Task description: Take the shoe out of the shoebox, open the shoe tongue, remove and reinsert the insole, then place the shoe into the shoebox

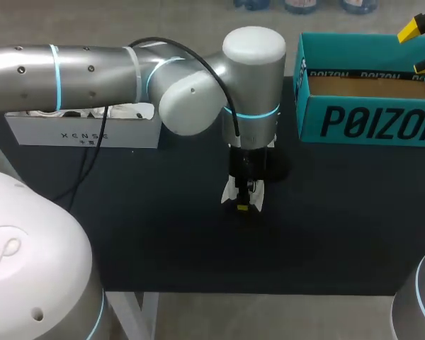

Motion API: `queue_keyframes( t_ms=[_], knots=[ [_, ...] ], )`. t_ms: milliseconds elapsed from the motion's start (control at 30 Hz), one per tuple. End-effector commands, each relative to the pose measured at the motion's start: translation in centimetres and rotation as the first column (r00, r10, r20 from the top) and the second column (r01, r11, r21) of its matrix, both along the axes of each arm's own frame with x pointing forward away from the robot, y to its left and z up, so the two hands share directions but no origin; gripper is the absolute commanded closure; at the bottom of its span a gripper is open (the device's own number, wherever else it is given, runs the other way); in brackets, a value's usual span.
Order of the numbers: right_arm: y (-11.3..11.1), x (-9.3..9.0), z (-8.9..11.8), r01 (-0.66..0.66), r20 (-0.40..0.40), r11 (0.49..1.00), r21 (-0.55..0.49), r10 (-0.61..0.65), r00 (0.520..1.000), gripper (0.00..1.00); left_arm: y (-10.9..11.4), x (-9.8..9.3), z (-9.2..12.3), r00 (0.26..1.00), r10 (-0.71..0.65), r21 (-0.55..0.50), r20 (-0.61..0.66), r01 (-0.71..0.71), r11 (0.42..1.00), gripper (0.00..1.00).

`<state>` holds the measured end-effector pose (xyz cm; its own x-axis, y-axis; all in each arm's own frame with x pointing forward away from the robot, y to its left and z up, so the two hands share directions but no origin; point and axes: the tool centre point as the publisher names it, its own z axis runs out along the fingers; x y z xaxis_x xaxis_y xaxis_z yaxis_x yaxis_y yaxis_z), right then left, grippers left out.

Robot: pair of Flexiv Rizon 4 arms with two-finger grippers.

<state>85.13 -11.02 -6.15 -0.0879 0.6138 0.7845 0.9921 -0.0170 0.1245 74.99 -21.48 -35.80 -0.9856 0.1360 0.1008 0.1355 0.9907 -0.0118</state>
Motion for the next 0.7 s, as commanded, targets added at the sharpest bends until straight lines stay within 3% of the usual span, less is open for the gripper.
queue_keyframes(
  t_ms=[33, 367, 700],
  knots=[
    [0.0, 0.2, 0.0, -0.001, -0.003, 1.0, -0.003, 0.001, 1.0, 0.0, 1.7, -0.5, 3.2, 0.999, -0.044, 0.0, -0.01, 0.044, 0.999, 1.0],
    [0.0, 0.2, 0.0, -0.001, -0.003, 1.0, -0.003, 0.001, 1.0, 0.0, 5.4, -1.2, 8.0, 0.943, -0.329, -0.025, -0.058, 0.328, 0.944, 1.0],
    [0.0, 0.2, 0.0, -0.001, -0.003, 1.0, -0.003, 0.001, 1.0, 0.0, 5.4, -1.2, 8.0, 0.943, -0.329, -0.025, -0.058, 0.328, 0.944, 1.0]
  ],
)
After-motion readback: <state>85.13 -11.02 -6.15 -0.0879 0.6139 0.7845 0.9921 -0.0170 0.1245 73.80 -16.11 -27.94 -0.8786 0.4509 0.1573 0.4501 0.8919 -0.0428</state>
